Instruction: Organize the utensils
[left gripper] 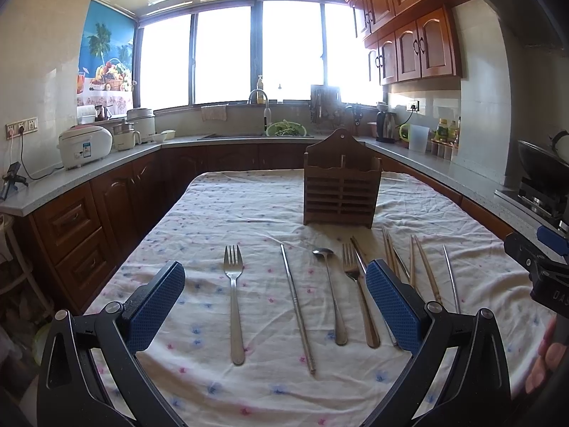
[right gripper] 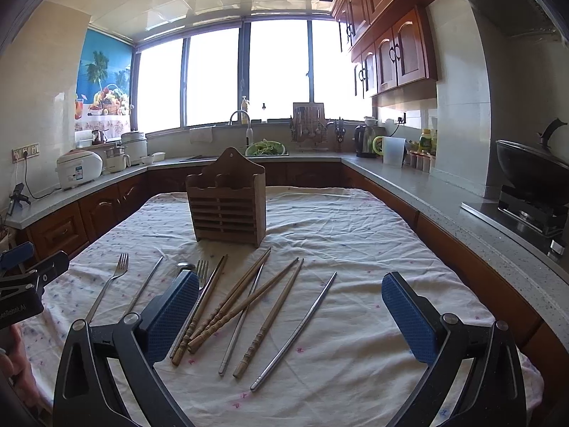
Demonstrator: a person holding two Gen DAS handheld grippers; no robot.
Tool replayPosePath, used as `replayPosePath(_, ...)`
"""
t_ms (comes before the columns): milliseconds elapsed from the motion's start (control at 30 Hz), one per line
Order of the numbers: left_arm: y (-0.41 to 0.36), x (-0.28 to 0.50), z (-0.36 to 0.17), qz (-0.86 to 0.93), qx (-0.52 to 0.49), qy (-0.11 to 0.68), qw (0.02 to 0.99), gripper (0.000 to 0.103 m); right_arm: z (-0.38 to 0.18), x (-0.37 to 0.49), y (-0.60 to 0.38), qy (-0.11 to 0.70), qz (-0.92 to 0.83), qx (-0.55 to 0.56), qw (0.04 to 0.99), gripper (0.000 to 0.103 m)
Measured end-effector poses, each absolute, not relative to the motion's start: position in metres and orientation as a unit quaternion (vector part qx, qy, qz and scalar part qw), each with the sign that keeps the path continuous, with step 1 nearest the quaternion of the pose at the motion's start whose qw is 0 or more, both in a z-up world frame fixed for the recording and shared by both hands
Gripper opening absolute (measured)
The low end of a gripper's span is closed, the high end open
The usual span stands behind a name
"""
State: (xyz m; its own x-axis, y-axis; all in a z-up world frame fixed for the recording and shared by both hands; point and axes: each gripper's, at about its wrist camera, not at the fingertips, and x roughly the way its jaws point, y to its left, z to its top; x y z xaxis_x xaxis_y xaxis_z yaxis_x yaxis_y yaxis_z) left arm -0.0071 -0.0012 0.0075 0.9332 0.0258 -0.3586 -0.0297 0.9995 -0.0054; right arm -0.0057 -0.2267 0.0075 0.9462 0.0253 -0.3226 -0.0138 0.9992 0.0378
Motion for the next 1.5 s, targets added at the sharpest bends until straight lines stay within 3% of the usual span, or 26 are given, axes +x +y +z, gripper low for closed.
replayPosePath(1500,0.0034,-0.0003,0.0079,0.004,-0.02,0.193,0.981,0.103,0.0039,-0.0022,-0.2281,0.175,0.031,0.033,0.984,0.103)
